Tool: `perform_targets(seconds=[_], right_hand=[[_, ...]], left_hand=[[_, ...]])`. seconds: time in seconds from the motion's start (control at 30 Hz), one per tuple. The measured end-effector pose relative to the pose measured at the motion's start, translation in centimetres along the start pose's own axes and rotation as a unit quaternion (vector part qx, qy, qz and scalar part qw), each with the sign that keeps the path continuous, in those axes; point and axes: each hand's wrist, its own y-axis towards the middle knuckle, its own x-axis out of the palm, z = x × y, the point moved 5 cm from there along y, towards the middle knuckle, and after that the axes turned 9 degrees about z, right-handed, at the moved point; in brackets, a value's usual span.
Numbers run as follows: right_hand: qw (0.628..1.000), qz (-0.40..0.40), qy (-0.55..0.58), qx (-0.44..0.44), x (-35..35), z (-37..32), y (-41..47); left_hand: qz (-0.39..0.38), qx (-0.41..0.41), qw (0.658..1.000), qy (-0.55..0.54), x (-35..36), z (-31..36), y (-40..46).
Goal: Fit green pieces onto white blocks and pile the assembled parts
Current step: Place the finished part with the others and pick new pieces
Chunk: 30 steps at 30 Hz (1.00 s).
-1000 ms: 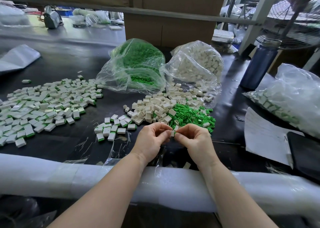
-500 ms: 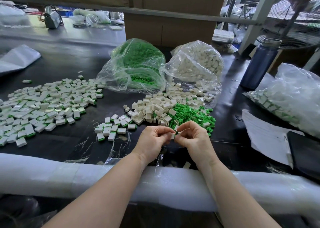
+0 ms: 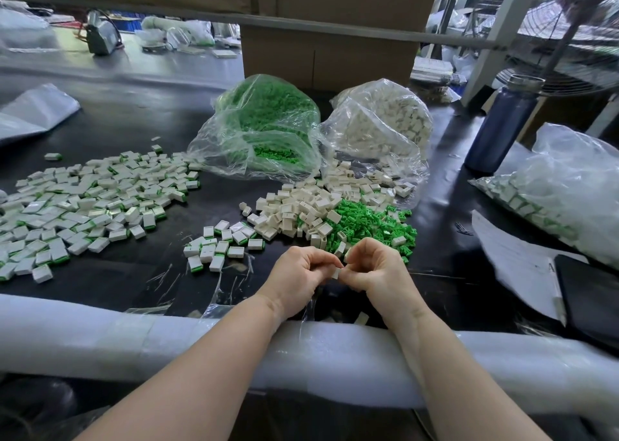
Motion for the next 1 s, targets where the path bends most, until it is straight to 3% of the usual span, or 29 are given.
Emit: perform_targets(seconds=[0.27, 0.43, 0.67, 1.0], right_hand=[[0.999, 0.034, 0.039, -0.009, -0.10, 0.07, 0.39], [0.996, 0.069, 0.059, 0.002, -0.24, 0.28, 0.54], [0.996, 0.058, 0.061, 0.013, -0.21, 0.38, 0.48], [0.997, 0.062, 0.043, 0.011, -0.08, 0.33, 0.38]], left_hand=[[0.031, 0.018, 0.999, -0.034, -0.31, 0.34, 0.14], [0.024, 0.040, 0.999, 0.000, -0.09, 0.17, 0.27], [0.043, 0.047, 0.998, 0.026, -0.12, -0.10, 0.61], [0.012, 0.028, 0.999, 0.045, -0.13, -0.29, 0.47]])
